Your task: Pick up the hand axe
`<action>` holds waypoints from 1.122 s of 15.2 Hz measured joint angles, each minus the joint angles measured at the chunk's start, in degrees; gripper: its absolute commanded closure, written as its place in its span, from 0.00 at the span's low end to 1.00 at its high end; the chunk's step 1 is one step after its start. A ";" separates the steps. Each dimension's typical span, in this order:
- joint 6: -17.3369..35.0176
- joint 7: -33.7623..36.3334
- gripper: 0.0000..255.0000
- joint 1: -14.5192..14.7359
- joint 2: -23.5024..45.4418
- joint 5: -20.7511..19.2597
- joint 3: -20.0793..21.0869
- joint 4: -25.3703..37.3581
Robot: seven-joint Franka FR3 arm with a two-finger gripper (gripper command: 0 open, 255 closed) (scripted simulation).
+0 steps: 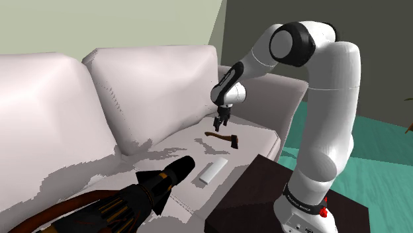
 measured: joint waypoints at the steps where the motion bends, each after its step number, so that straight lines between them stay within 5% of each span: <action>1: 0.53 -0.80 0.00 -0.51 2.39 0.69 0.30 1.77; 7: 2.26 -5.26 0.00 -4.51 15.10 3.21 1.88 12.28; 15: 5.55 -6.48 0.00 -5.86 20.69 4.66 3.37 14.55; 16: 5.62 -6.52 1.00 -5.90 20.80 4.69 3.40 14.59; 17: 5.67 -6.55 1.00 -5.92 20.84 4.70 3.42 14.60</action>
